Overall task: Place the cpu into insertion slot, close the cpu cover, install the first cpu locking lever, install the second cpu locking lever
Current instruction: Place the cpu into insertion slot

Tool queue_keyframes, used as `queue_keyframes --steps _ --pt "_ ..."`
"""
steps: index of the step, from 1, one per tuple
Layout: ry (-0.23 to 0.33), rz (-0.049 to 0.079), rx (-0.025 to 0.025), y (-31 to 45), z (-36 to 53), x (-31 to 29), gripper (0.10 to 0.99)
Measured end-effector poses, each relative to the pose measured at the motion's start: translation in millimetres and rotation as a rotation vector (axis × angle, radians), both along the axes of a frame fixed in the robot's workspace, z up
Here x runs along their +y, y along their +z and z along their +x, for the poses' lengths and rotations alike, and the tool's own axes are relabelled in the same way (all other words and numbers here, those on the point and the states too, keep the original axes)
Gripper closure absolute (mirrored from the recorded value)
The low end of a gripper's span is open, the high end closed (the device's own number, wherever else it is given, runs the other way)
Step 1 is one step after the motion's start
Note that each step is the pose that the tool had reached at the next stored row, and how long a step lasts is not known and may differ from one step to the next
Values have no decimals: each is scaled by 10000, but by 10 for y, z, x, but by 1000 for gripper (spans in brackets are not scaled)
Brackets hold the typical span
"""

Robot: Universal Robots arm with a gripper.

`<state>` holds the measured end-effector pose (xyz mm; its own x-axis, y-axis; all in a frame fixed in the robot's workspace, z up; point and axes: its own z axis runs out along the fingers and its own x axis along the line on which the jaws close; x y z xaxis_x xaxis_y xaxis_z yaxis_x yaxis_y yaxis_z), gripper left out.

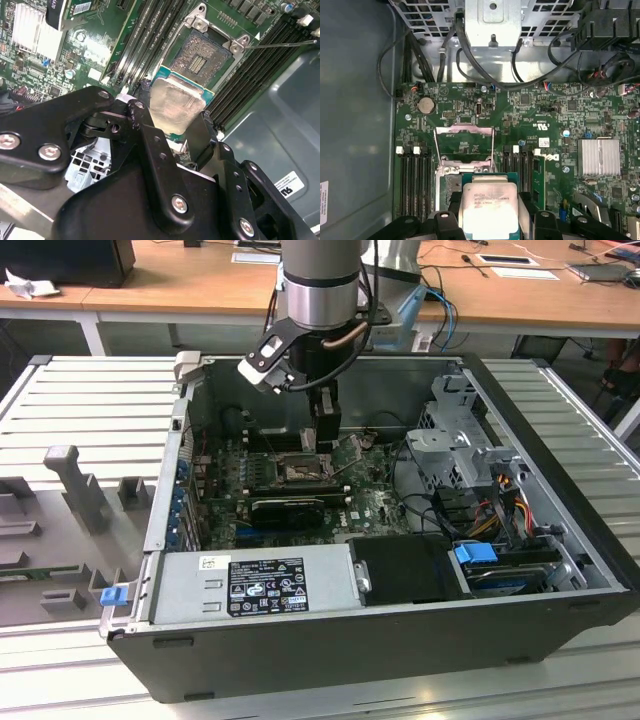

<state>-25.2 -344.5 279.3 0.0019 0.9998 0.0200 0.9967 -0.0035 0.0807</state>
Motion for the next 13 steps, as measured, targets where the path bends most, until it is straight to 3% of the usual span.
queue_keyframes --steps 13 --pt "-5 14 -6 -100 -11 1 561"
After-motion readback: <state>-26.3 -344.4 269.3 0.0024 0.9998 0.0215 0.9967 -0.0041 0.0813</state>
